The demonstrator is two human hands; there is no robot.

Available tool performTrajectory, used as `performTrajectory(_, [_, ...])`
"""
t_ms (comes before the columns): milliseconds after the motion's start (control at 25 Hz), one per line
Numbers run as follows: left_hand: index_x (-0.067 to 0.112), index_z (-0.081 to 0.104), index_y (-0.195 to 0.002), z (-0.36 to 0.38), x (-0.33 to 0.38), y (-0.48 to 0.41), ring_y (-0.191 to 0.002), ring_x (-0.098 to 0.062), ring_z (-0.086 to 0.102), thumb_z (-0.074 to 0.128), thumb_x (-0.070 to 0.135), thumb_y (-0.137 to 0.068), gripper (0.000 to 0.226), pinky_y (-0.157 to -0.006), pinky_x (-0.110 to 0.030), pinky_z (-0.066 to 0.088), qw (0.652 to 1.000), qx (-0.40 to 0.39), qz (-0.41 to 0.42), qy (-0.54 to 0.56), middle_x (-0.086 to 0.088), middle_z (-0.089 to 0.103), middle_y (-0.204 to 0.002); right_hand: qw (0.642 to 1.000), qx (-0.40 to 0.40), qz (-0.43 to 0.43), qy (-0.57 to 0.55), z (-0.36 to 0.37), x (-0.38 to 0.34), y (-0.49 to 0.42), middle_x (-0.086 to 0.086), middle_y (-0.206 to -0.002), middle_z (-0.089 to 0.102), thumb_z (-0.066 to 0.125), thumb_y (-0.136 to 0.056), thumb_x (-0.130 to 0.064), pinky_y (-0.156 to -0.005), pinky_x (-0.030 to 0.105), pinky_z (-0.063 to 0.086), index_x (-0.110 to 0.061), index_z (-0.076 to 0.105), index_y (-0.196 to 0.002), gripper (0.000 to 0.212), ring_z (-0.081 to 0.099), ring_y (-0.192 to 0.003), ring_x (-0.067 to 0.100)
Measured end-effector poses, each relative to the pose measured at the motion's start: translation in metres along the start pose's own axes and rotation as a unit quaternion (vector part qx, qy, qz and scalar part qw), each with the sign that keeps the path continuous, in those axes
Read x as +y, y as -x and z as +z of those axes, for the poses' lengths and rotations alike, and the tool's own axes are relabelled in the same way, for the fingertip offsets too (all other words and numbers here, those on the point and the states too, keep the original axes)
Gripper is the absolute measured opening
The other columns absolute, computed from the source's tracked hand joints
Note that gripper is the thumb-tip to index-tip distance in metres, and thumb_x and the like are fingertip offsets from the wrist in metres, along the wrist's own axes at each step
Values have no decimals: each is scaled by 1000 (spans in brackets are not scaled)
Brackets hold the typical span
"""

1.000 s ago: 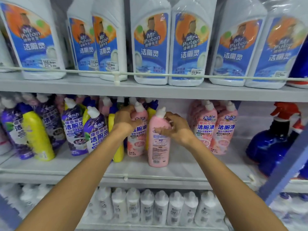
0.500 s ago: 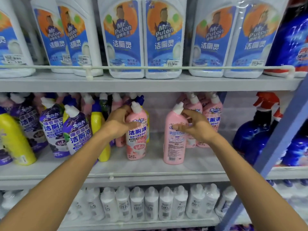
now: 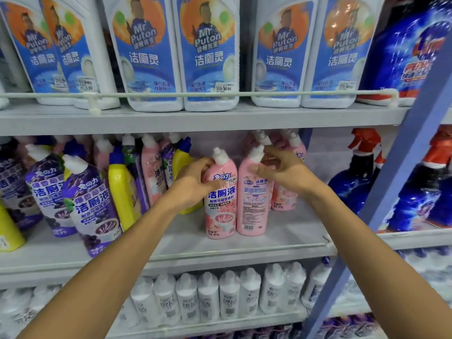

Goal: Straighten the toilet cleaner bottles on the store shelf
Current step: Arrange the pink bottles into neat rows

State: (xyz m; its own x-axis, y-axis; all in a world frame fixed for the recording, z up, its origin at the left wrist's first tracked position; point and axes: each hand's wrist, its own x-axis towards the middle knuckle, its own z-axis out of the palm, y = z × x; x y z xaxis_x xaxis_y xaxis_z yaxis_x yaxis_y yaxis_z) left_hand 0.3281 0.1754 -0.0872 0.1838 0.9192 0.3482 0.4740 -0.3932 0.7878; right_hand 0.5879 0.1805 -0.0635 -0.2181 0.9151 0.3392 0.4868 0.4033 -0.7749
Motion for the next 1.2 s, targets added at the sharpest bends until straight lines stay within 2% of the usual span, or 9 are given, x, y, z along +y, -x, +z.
performTrajectory(120, [13,62,-119,0,-3,0,-93,-16,73,81,11,-82,42,-79,-30,61,999,-9,-6,31,-3,74,-106,996,25,-6,-89,2,-12,-7,0,-112,73,72,-94,-20,-91,21,56,-18,65,-120,27,68,-106,15])
performTrajectory(200, [15,62,-116,1,-5,1,-90,-11,72,81,10,-82,40,-77,-26,59,999,-6,-2,31,-1,74,-104,995,67,-20,-66,8,-12,-8,7,-105,74,76,-90,-23,-91,27,56,-19,68,-109,21,69,-100,20])
performTrajectory(360, [19,60,-112,4,-4,3,-79,5,68,80,6,-82,38,-69,-12,52,999,4,-2,34,5,71,-100,988,151,-44,-3,18,-14,-1,1,-87,70,87,-77,-36,-70,17,52,-22,67,-95,30,62,-75,8])
performTrajectory(560, [16,59,-112,6,-2,3,-74,9,67,78,1,-83,37,-65,-7,49,999,6,2,49,7,69,-96,997,10,-23,-73,8,-6,0,0,-119,73,78,-88,-29,-102,35,54,-14,67,-125,41,68,-113,15])
performTrajectory(680, [11,60,-115,10,-3,4,-76,9,67,77,0,-83,37,-65,-7,49,998,6,3,60,7,69,-96,997,56,-18,-58,14,-1,3,1,-104,75,83,-83,-30,-89,30,55,-13,69,-108,33,69,-98,12])
performTrajectory(840, [11,60,-117,11,-4,3,-82,5,68,78,3,-83,39,-69,-10,51,997,3,9,74,6,71,-100,986,165,-11,19,30,-10,14,-9,-98,68,82,-78,-50,-75,17,53,-23,61,-106,44,65,-90,4])
performTrajectory(920, [13,59,-120,12,-8,6,-85,4,69,78,5,-83,43,-71,-13,53,996,-9,-6,88,6,71,-104,997,58,22,-53,27,-4,23,-12,-114,65,78,-84,-46,-85,14,52,-22,56,-127,54,63,-105,1])
performTrajectory(1000, [14,58,-121,20,-18,16,-88,5,69,79,8,-84,43,-72,-13,54,994,-8,-35,106,5,72,-107,993,-19,43,-113,24,10,34,-5,-121,68,80,-84,-39,-95,26,56,-21,50,-136,63,66,-113,12])
performTrajectory(1200, [9,58,-125,37,-31,21,-92,14,66,77,11,-86,44,-74,-7,52,992,6,-51,117,6,70,-114,984,170,55,17,45,13,35,-6,-108,71,85,-60,-69,-78,30,59,-22,47,-135,97,69,-94,11])
